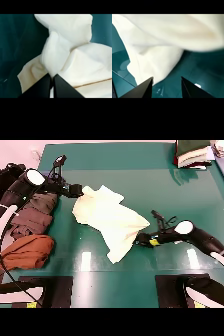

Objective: Fold the shirts.

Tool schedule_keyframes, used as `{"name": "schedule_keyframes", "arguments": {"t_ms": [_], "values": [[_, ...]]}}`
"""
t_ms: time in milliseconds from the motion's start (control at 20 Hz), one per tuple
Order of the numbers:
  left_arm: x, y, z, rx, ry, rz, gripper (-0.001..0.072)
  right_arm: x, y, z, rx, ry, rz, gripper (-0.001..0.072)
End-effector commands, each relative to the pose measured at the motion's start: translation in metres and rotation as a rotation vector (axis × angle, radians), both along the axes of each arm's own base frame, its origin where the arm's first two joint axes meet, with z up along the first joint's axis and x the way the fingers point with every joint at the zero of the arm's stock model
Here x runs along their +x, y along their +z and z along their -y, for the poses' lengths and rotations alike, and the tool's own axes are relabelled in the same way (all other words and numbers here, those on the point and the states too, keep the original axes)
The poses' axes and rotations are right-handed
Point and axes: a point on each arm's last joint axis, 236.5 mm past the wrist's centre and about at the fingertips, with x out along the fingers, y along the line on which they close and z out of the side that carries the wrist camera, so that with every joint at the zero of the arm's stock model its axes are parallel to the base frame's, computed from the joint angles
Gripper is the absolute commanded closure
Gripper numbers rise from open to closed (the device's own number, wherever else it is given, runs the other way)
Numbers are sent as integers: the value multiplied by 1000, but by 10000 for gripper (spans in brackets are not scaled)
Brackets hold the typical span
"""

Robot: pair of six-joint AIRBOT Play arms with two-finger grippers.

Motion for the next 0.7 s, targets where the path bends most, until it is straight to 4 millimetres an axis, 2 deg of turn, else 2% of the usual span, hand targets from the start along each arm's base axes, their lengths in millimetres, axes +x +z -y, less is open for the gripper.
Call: {"name": "schedule_keyframes", "arguments": {"t_ms": [0, 50, 100, 150, 200, 300, 350, 450, 550, 650], "values": [[0, 1, 0, 2, -1, 1, 684, 15, -23, -31, -22, 9, 21, 351], [-1, 0, 0, 2, -2, -1, 684, 17, -27, -35, -31, 24, 13, 353], [-1, 0, 0, 3, -4, -3, 684, 19, -30, -38, -36, 33, 7, 431], [-2, -1, 0, 3, -7, -8, 684, 23, -31, -40, -37, 39, 12, 566], [-3, -1, 0, 4, -10, -12, 684, 27, -28, -41, -37, 54, 34, 670], [-3, 7, -2, -1, -4, 3, 684, 39, -12, -35, -71, 107, 126, 692], [0, 22, -7, -8, 12, 33, 684, 45, 4, -28, -94, 138, 182, 692], [7, 78, -26, -24, 52, 154, 684, 61, 49, 3, -176, 179, 303, 692], [6, 159, -50, -35, 96, 332, 684, 76, 106, 51, -286, 156, 415, 692], [-16, 250, -69, -43, 129, 531, 684, 85, 173, 97, -364, 79, 541, 692]]}}
